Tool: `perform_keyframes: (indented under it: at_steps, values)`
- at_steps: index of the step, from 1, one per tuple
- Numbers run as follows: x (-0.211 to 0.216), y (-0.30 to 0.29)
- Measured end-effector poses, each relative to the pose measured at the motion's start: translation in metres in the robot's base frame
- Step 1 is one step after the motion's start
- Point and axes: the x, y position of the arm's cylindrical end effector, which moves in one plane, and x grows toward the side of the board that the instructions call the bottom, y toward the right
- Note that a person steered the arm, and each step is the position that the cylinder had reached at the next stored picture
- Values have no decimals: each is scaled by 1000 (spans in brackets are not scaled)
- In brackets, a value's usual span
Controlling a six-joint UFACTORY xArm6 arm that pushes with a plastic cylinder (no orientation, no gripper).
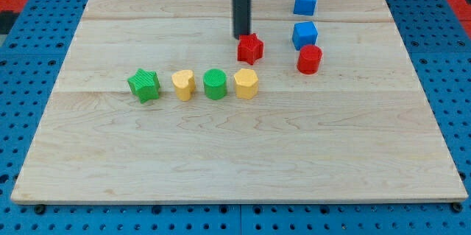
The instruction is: Slide the yellow hexagon towards the bottom right
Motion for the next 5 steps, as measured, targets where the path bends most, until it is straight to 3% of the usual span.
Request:
perform_keyframes:
  at_steps: [1, 3, 4, 5]
  values:
    - [8, 21]
    - [61, -10]
    - [59, -12]
    - [95, -10]
